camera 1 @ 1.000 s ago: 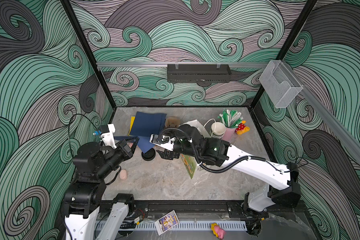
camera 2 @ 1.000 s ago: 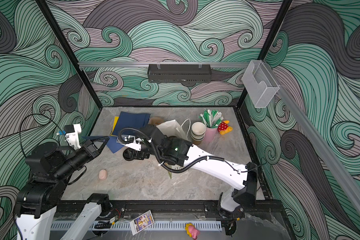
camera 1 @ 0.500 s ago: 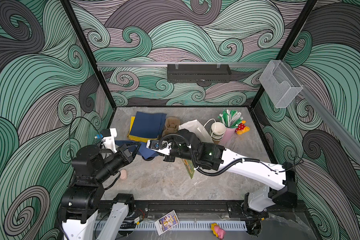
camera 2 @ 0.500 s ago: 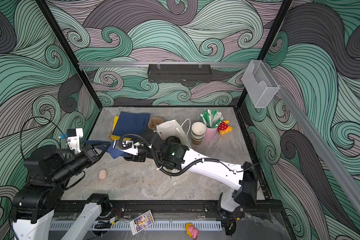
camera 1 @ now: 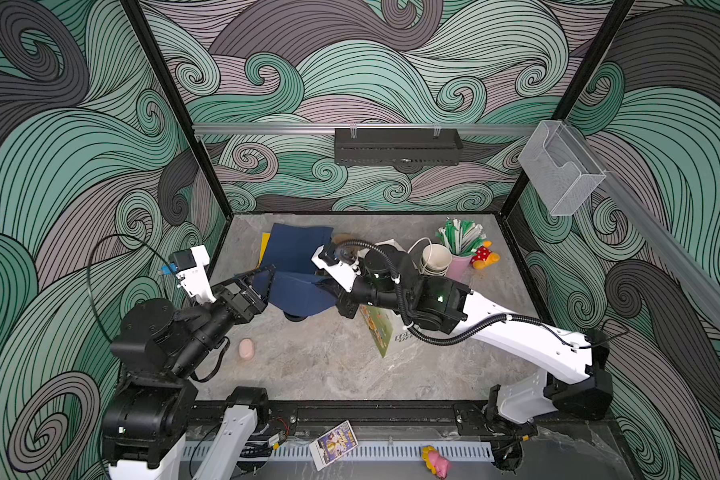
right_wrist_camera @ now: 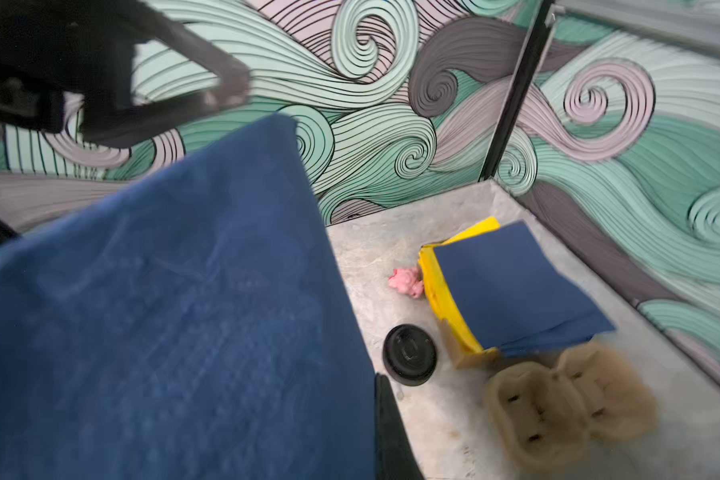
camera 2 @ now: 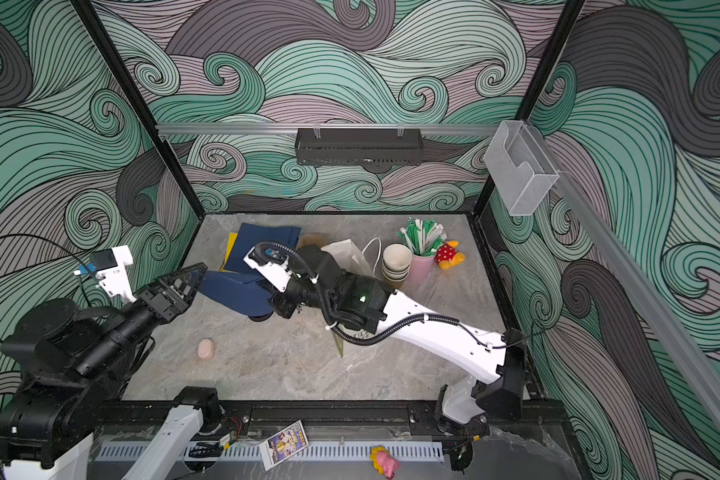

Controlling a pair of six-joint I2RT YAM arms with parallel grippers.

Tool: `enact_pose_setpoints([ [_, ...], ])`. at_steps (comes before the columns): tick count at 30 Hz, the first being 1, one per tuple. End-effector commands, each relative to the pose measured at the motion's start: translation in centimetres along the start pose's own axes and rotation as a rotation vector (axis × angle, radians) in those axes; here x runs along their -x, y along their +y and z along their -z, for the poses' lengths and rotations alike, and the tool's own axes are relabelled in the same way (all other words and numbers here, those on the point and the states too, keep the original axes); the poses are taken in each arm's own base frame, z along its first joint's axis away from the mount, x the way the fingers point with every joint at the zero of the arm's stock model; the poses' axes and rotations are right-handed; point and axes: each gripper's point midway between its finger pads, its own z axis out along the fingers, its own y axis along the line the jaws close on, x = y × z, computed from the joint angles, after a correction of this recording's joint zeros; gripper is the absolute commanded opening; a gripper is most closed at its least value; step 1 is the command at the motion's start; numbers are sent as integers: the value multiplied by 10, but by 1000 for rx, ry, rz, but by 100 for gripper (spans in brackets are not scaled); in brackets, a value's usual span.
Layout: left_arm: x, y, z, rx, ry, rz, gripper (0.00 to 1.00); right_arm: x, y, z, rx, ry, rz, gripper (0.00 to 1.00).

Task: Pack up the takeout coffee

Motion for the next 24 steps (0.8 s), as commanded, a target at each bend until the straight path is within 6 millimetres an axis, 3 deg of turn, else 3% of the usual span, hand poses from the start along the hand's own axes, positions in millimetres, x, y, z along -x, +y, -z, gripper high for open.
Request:
enact_pose_setpoints([
  [1, 32, -11, -3, -7, -109, -171, 83, -9, -7, 25, 35, 108, -361, 0],
  [4, 28, -24, -11, -85, -71, -243, 83, -14, -3, 39, 79, 158, -471, 0],
  [8, 8, -42, -16, -232, 18, -286, 83, -6, 0, 60, 106, 138, -506, 0],
  [12, -9, -45, -15, -298, 70, -308, 83, 1, -3, 74, 114, 142, -534, 0],
  [17, -30, -52, -18, -410, 142, -345, 83, 16, 6, 88, 168, 84, -385, 0],
  [21, -36, -73, -13, -568, 183, -328, 83, 20, -7, 106, 83, 42, -141, 0],
  [24, -48, -73, -17, -626, 235, -328, 83, 32, 0, 117, 114, -62, 27, 0],
])
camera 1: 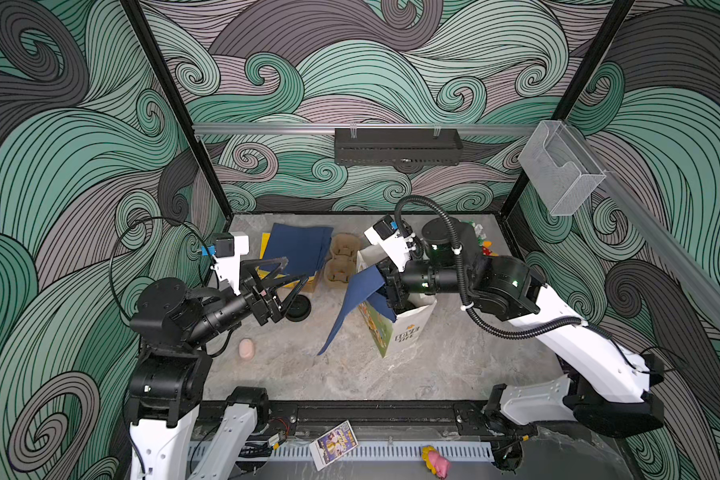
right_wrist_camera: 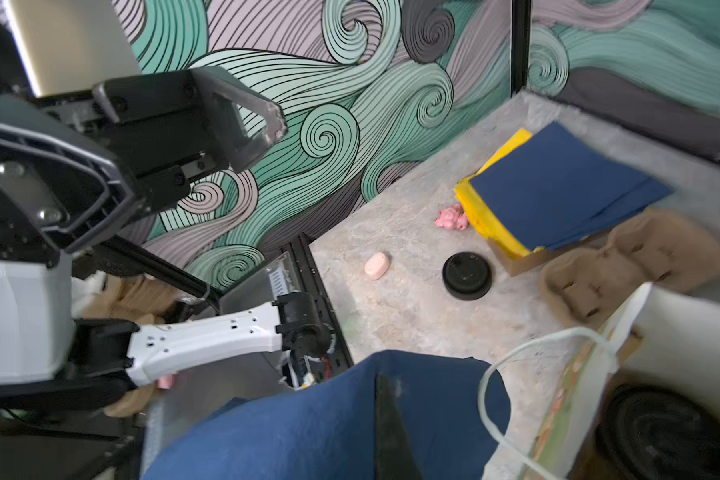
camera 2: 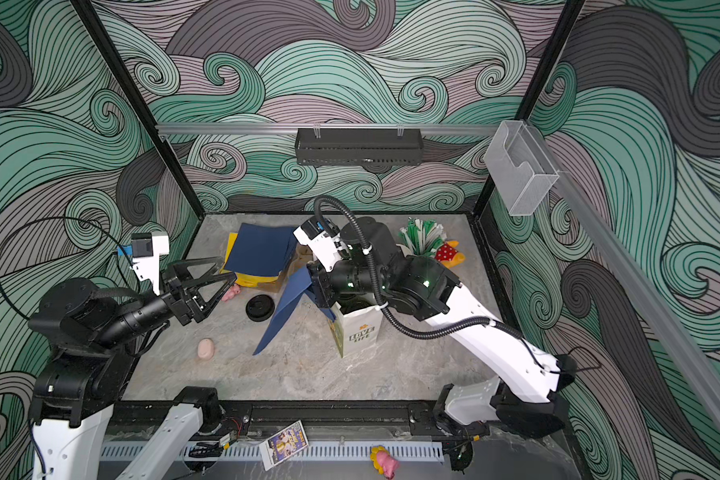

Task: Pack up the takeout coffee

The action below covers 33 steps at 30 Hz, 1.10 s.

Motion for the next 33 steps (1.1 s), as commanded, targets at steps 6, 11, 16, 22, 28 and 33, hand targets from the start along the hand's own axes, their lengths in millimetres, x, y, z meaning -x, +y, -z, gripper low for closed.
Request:
enact_pose_setpoints([
  [6, -25, -39, -17, -382, 122, -72, 90, 30, 37, 32, 161, -185, 359, 0],
  [11, -39, -56, -26, -482, 178, -150, 93, 34, 56, 34, 317, -149, 297, 0],
  [16, -49, -63, -34, -557, 222, -159, 94, 36, 64, 32, 405, -101, 242, 0],
  [22, -61, -71, -39, -628, 259, -152, 91, 43, 66, 25, 461, -98, 207, 0],
  [28, -64, -69, -44, -620, 259, -143, 80, 47, 61, 16, 465, -94, 185, 0],
  [33, -61, -69, -47, -613, 233, -153, 88, 48, 64, 7, 518, -103, 142, 0],
])
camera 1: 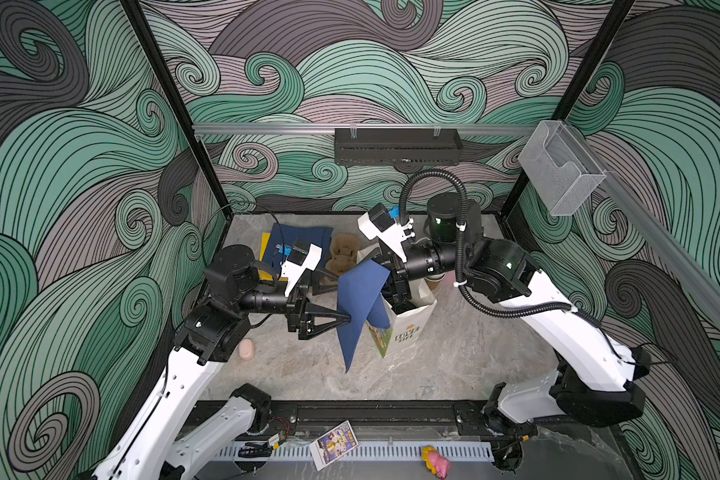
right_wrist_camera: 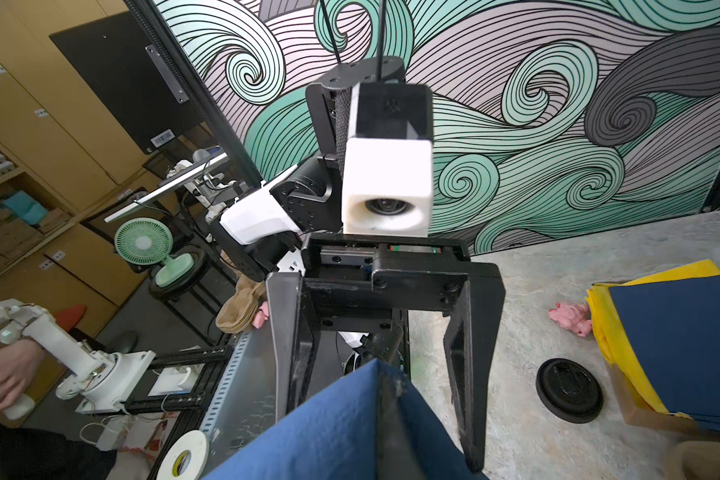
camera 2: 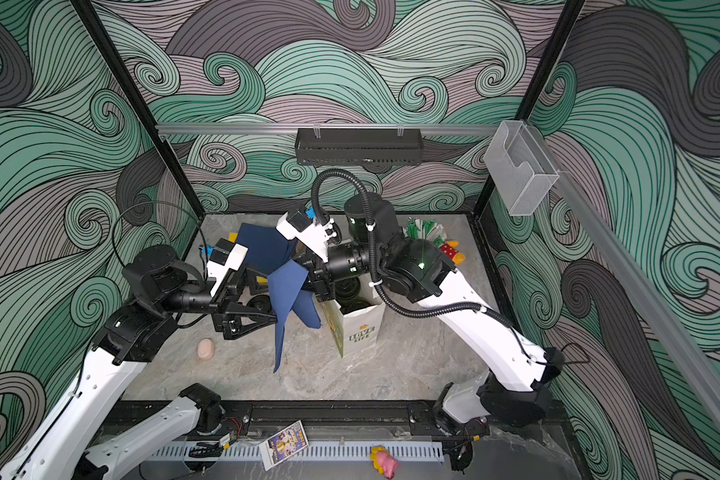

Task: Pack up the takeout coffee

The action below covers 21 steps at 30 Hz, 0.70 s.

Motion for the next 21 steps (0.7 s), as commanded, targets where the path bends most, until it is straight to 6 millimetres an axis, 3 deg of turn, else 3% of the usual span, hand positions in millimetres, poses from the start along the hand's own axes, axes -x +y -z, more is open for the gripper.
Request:
enact_pose_setpoints([
  [1, 8, -4, -1, -4, -28, -42, 88, 9, 4, -3, 57, -40, 5, 0],
  [4, 8, -4, -2, -2, -29, -39, 80, 10, 1, -6, 56, -54, -2, 0],
  [10, 10, -5, -1, 11, -39, -27, 47, 6, -7, -9, 38, -53, -11, 0],
  [14, 11, 0, 0, 42, -43, -10, 30, 4, -11, -4, -7, -57, -15, 2],
  [16, 11, 4, 0, 70, -47, -2, 20, 4, -14, 4, -57, -62, -14, 15],
  [19, 13, 11, 1, 115, -61, 19, 0, -5, -25, 26, -219, -51, -13, 44],
  [21, 17, 25, 1, 195, -87, 69, 0, -13, -39, 58, -432, -47, -11, 68],
])
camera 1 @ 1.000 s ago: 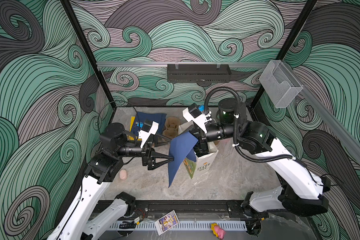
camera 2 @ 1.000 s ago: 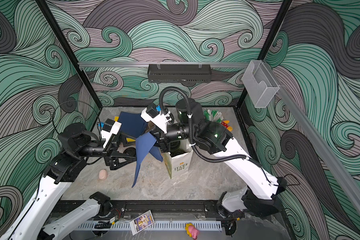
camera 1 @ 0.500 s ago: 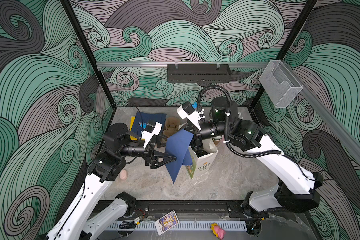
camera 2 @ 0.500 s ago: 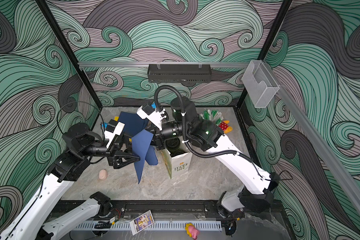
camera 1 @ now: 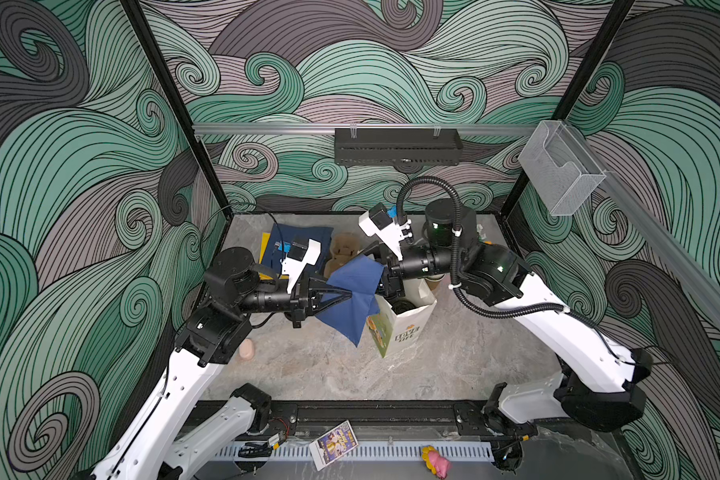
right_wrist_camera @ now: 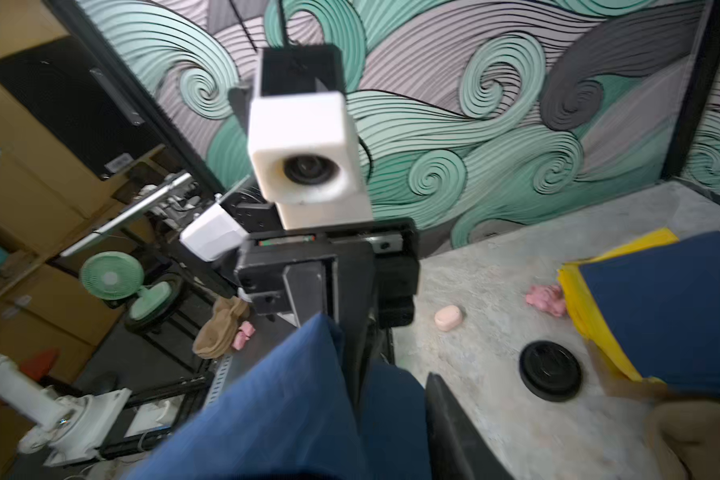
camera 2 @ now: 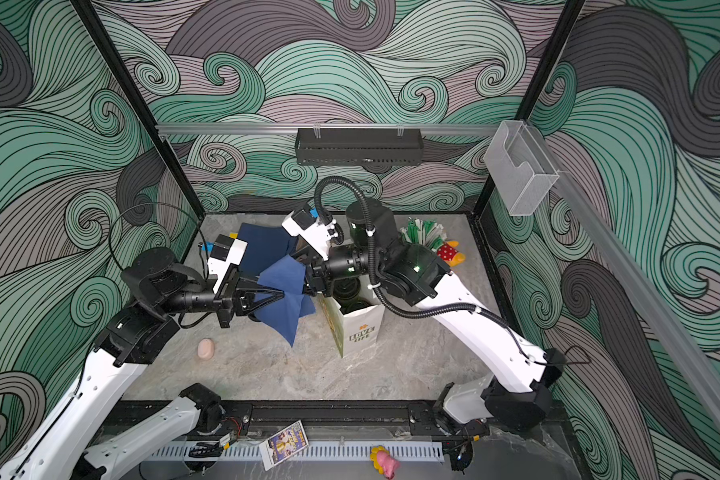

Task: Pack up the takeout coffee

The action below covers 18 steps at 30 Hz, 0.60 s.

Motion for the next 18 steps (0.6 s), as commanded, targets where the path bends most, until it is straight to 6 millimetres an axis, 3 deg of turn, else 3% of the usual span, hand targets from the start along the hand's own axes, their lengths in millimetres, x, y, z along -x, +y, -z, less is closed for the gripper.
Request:
enact_pose_setpoints([
  [1, 11, 18, 1, 135, -53, 62, 0, 1, -25, 61, -358, -39, 52, 73],
  [4, 14, 49, 1, 312, -90, 187, 0, -18, -48, 126, -697, -21, 76, 78],
  [6, 13, 71, 0, 428, -108, 298, 0, -30, -36, 149, -719, -4, 129, 77],
  [8, 15, 79, -10, 456, -113, 378, 0, -38, -12, 143, -613, 9, 178, 77],
  [12, 14, 77, -47, 467, -54, 417, 0, -55, 15, 106, -508, 155, 351, 78],
  [15, 14, 70, -70, 450, -3, 421, 0, -49, 13, 91, -551, 211, 457, 80],
  [18, 12, 67, -83, 429, 13, 430, 0, -39, -1, 91, -649, 213, 522, 83],
])
